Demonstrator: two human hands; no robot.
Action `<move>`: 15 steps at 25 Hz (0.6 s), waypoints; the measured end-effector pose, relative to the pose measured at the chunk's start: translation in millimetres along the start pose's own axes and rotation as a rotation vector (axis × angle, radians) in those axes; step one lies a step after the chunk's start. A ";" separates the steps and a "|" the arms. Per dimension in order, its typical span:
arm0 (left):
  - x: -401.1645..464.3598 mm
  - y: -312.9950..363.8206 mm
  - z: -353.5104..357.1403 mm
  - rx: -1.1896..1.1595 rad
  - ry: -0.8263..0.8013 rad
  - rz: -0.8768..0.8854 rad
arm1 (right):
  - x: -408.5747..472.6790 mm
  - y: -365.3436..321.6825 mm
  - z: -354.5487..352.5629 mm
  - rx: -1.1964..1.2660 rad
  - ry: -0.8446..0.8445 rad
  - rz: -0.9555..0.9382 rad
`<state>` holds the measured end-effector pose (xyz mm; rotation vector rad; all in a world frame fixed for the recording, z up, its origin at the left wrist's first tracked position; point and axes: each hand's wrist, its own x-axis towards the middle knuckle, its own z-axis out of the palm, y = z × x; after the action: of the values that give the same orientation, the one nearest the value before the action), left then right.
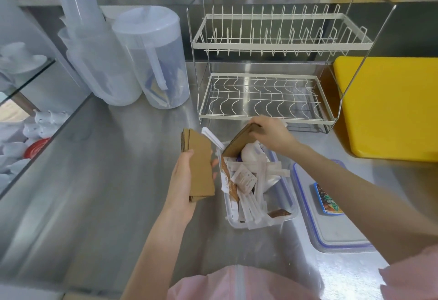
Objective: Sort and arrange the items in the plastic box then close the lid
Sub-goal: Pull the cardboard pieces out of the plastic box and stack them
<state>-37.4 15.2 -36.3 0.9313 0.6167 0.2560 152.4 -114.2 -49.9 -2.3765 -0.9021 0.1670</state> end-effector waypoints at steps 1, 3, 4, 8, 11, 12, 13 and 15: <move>0.4 1.2 -0.2 0.012 -0.001 0.010 | -0.9 -3.2 -6.3 -0.002 0.026 -0.018; 0.9 3.4 -0.8 0.030 -0.009 0.029 | -4.4 -12.8 -23.1 0.036 0.099 -0.076; 0.8 4.7 -0.8 0.043 -0.005 0.040 | -7.5 -17.8 -32.2 0.076 0.121 -0.097; -0.1 10.3 -2.4 0.142 0.020 0.129 | -29.4 -35.9 -57.8 0.256 0.037 -0.011; -2.6 8.3 0.2 0.243 -0.001 0.053 | -47.1 -54.2 -54.0 0.414 -0.110 0.028; -5.2 5.8 3.3 0.309 -0.005 0.006 | -51.6 -60.8 -49.5 0.455 -0.141 0.026; -7.9 2.3 6.5 0.365 -0.023 -0.018 | -55.6 -66.7 -44.2 0.497 -0.160 0.016; -14.1 -5.0 14.2 0.411 -0.134 -0.009 | -60.5 -76.5 -33.2 0.575 -0.171 -0.007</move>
<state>-40.4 -3.7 -28.7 1.3293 0.5590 0.0558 73.2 -123.0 15.3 -1.8415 -0.8054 0.5548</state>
